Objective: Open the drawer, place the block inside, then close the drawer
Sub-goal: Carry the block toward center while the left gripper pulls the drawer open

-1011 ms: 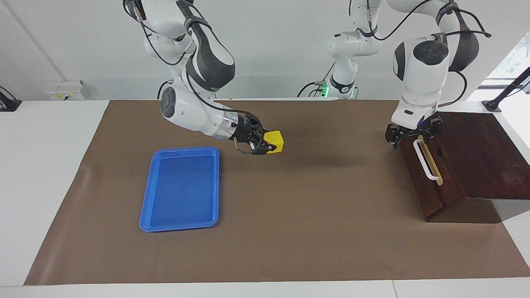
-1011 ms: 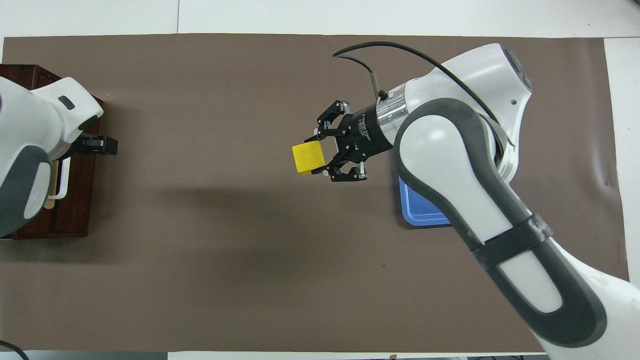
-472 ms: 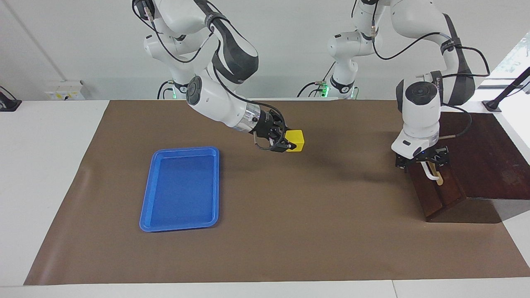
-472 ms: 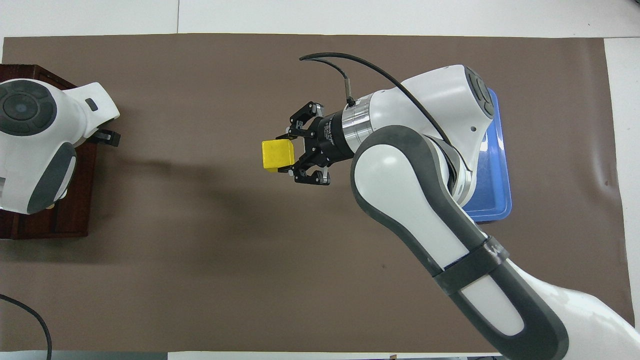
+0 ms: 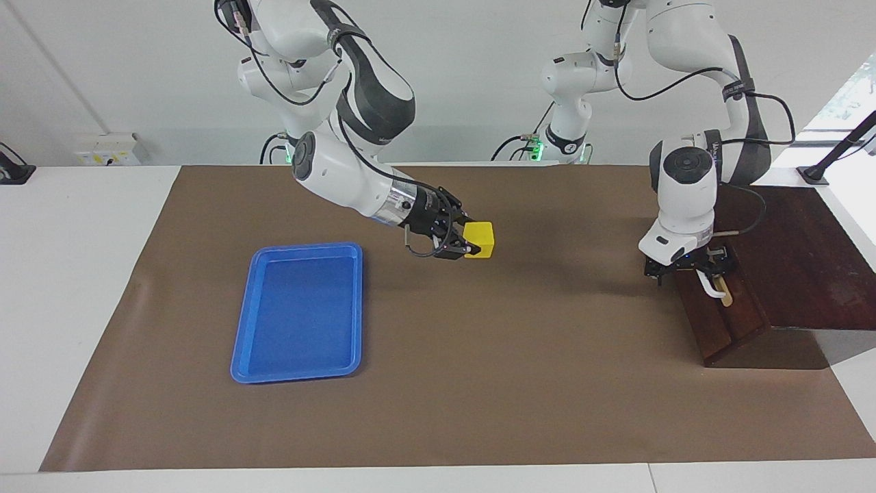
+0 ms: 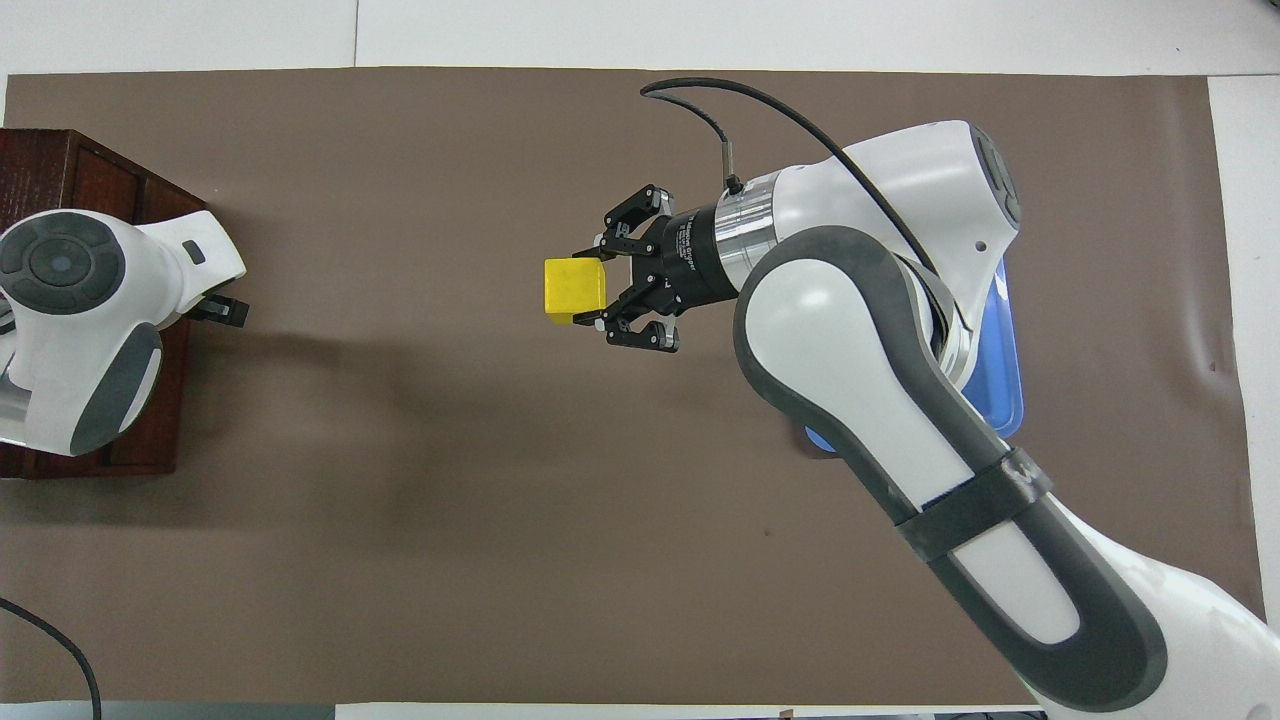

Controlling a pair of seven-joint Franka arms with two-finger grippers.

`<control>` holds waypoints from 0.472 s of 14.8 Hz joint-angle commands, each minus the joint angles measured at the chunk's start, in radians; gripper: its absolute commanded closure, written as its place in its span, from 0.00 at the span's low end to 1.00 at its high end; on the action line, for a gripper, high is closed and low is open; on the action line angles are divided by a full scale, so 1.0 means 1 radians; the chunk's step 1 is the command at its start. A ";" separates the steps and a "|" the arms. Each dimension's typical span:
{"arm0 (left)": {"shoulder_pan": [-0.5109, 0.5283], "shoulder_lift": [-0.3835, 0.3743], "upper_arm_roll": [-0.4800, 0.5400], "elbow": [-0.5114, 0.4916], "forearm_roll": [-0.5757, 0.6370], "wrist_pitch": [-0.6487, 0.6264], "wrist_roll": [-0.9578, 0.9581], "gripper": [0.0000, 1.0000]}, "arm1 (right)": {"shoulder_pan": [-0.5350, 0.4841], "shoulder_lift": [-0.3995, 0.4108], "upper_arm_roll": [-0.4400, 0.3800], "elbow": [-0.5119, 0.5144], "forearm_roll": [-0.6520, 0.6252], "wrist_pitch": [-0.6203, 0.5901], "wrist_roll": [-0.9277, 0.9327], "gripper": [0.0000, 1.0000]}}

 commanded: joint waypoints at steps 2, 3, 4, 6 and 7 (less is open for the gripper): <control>-0.171 0.030 -0.006 0.025 -0.047 -0.009 -0.265 0.00 | -0.016 -0.007 0.008 -0.013 0.027 0.000 -0.002 1.00; -0.221 0.030 -0.003 0.045 -0.126 -0.030 -0.292 0.00 | -0.016 -0.007 0.008 -0.013 0.025 -0.001 -0.002 1.00; -0.251 0.031 -0.002 0.057 -0.171 -0.049 -0.306 0.00 | -0.017 -0.007 0.008 -0.013 0.027 -0.003 -0.005 1.00; -0.275 0.031 -0.003 0.058 -0.178 -0.055 -0.343 0.00 | -0.028 -0.007 0.008 -0.013 0.025 -0.006 -0.010 1.00; -0.277 0.031 -0.003 0.056 -0.178 -0.058 -0.346 0.00 | -0.029 -0.009 0.008 -0.013 0.025 -0.007 -0.012 1.00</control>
